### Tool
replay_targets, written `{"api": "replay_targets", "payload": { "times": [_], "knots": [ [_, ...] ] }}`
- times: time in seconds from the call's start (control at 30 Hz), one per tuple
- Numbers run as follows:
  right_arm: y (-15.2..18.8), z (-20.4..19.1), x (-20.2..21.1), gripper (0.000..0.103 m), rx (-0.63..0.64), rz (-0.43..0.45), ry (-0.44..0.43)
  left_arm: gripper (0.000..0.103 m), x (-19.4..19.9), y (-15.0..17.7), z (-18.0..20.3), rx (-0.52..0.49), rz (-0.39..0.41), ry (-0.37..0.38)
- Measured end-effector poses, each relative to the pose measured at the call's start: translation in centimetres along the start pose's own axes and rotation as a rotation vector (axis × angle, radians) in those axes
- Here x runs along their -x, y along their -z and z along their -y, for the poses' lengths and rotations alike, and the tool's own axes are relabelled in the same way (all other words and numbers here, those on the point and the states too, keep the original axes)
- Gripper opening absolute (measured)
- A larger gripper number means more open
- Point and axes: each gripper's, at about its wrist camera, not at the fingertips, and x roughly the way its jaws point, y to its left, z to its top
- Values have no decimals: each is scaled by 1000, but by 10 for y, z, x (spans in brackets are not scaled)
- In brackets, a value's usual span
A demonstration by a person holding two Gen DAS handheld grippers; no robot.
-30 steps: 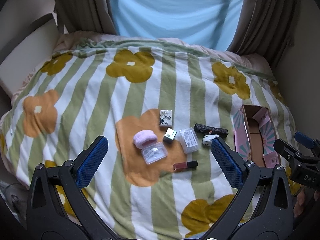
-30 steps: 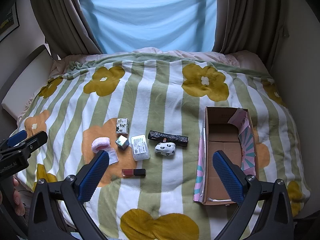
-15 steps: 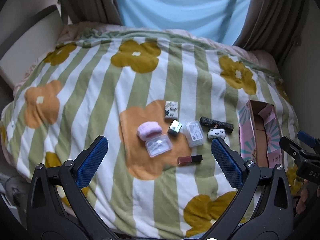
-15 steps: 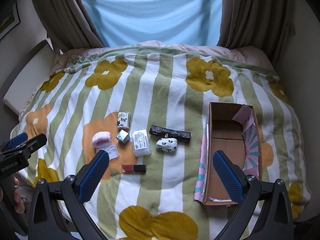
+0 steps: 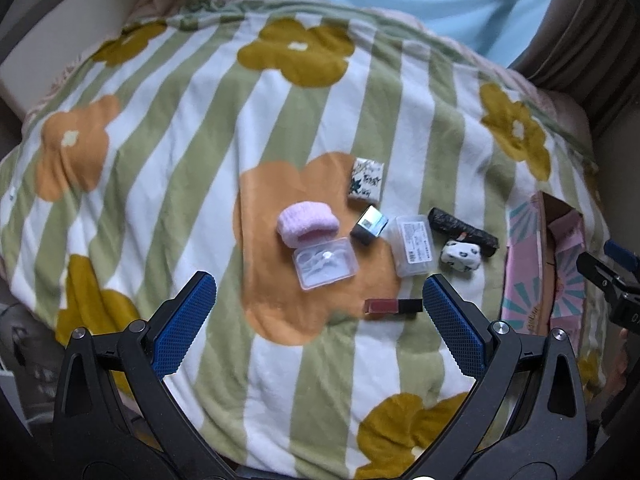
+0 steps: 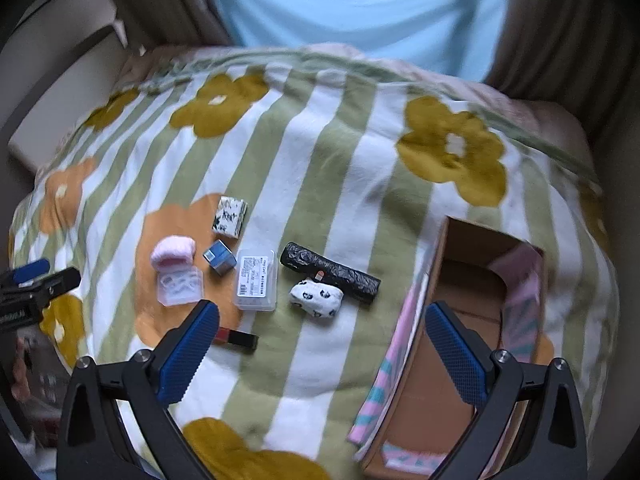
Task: Organize objects
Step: 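Grasp the pink fuzzy pouch with the left tool while the right tool grasps the black roll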
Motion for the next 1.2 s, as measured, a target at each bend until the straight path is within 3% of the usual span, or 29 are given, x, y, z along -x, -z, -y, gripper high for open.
{"api": "replay_targets", "payload": {
  "times": [0.47,0.63,0.77,0.93,1.13,1.2],
  "knots": [
    [-36,8,-137,90,263,-205,-92,102,-115,-35,-3,149,-122,-60],
    [-36,4,-185,88,309,-272,-113,102,-158,-40,-4,194,-168,-79],
    [-35,1,-215,77,341,-330,-126,102,-188,-41,-7,237,-199,-85],
    [-38,3,-237,76,325,-359,-144,102,-211,-42,-14,279,-212,-104],
    [-44,12,-248,59,331,-380,-167,101,-234,-41,-15,287,-234,-117],
    [-48,16,-249,50,327,-377,-173,87,-240,-41,-15,287,-244,-115]
  ]
}}
